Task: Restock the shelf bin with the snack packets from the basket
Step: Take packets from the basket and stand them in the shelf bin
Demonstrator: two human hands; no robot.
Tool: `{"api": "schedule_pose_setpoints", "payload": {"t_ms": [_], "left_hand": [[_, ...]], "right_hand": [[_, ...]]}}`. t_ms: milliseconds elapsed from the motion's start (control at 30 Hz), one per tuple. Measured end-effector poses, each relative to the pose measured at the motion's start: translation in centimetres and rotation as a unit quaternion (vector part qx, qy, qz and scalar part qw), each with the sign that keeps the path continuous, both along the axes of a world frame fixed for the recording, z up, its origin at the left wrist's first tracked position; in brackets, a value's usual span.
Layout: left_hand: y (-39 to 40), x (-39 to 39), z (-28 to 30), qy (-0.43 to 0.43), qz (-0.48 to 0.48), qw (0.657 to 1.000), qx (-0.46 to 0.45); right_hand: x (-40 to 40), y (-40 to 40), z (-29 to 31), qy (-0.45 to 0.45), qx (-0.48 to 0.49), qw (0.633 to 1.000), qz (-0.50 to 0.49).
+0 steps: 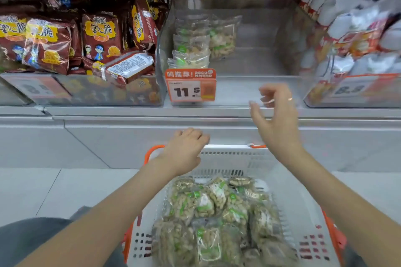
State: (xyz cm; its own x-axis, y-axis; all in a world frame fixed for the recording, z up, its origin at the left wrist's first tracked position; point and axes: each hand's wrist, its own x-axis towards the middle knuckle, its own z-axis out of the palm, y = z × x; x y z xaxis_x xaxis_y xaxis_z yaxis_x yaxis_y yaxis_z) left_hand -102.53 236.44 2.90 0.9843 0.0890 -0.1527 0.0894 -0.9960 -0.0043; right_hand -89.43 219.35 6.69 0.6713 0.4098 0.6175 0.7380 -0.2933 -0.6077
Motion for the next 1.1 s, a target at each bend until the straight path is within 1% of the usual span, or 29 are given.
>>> {"api": "schedule_pose_setpoints", "payload": {"t_ms": [67, 100, 133, 167, 200, 233, 267, 300, 333, 367, 400, 433, 500, 567, 633, 767, 867, 900, 967, 1033, 1100], "left_hand": [[-1.0, -1.0, -3.2, 0.075, 0.033, 0.997, -0.008], [-1.4, -1.7, -5.0, 0.109, 0.049, 0.993, -0.020], [-1.6, -2.5, -6.8, 0.138, 0.065, 0.988, -0.033], [-1.9, -3.4, -8.4, 0.164, 0.082, 0.982, -0.048], [-2.2, -4.2, -9.8, 0.186, 0.103, 0.975, -0.065], [-2.5, -5.0, -11.0, 0.206, 0.130, 0.966, -0.087], [-2.8, -5.8, -12.1, 0.227, 0.165, 0.952, -0.118], [-3.2, -6.5, -13.1, 0.251, 0.204, 0.932, -0.162], [-3.5, -7.2, -14.2, 0.269, 0.241, 0.909, -0.206], [-3.8, -7.9, -15.4, 0.278, 0.276, 0.888, -0.239], [-4.0, -8.3, -16.5, 0.281, 0.303, 0.874, -0.256], [-4.2, -8.5, -17.4, 0.279, 0.323, 0.868, -0.256], [-4.4, -8.5, -18.8, 0.256, 0.358, 0.866, -0.240], [-4.6, -7.8, -19.4, 0.234, 0.399, 0.846, -0.264], [-4.7, -7.1, -20.0, 0.226, 0.418, 0.833, -0.281], [-4.0, -6.5, -20.6, 0.190, 0.409, 0.857, -0.250], [-3.4, -6.6, -19.7, 0.165, 0.411, 0.852, -0.278], [-3.3, -6.7, -19.2, 0.152, 0.414, 0.850, -0.289], [-3.2, -6.6, -17.6, 0.134, 0.400, 0.856, -0.300], [-3.2, -5.8, -15.3, 0.134, 0.343, 0.878, -0.306], [-3.3, -4.5, -12.2, 0.135, 0.248, 0.915, -0.288]], "right_hand": [[-1.7, -2.7, -5.6, 0.014, -0.088, 0.996, -0.008], [-2.4, -4.0, -8.4, 0.054, -0.153, 0.987, -0.002], [-2.9, -5.2, -11.2, 0.109, -0.230, 0.967, 0.005], [-3.4, -6.4, -13.8, 0.161, -0.318, 0.934, 0.005], [-3.8, -7.5, -16.0, 0.203, -0.405, 0.892, -0.005], [-4.1, -8.5, -17.8, 0.241, -0.472, 0.848, -0.020], [-4.4, -9.4, -19.1, 0.285, -0.509, 0.811, -0.037], [-4.8, -10.2, -19.9, 0.335, -0.515, 0.786, -0.062], [-5.0, -11.0, -20.8, 0.398, -0.498, 0.765, -0.092], [-5.2, -11.6, -21.6, 0.466, -0.460, 0.745, -0.123], [-5.5, -12.1, -22.4, 0.525, -0.414, 0.729, -0.147], [-5.6, -12.4, -23.3, 0.565, -0.371, 0.718, -0.163], [-5.7, -12.8, -24.6, 0.600, -0.322, 0.705, -0.199], [-5.6, -12.8, -24.9, 0.620, -0.287, 0.697, -0.218], [-5.6, -12.4, -24.5, 0.646, -0.250, 0.691, -0.208], [-5.7, -12.7, -25.4, 0.665, -0.219, 0.694, -0.167], [-6.3, -11.4, -22.7, 0.669, -0.234, 0.692, -0.135], [-6.3, -11.3, -22.8, 0.664, -0.244, 0.696, -0.123], [-6.3, -10.6, -21.8, 0.661, -0.250, 0.700, -0.104], [-6.2, -9.5, -19.6, 0.681, -0.235, 0.691, -0.064], [-6.0, -8.4, -16.8, 0.715, -0.190, 0.673, 0.005]]}}
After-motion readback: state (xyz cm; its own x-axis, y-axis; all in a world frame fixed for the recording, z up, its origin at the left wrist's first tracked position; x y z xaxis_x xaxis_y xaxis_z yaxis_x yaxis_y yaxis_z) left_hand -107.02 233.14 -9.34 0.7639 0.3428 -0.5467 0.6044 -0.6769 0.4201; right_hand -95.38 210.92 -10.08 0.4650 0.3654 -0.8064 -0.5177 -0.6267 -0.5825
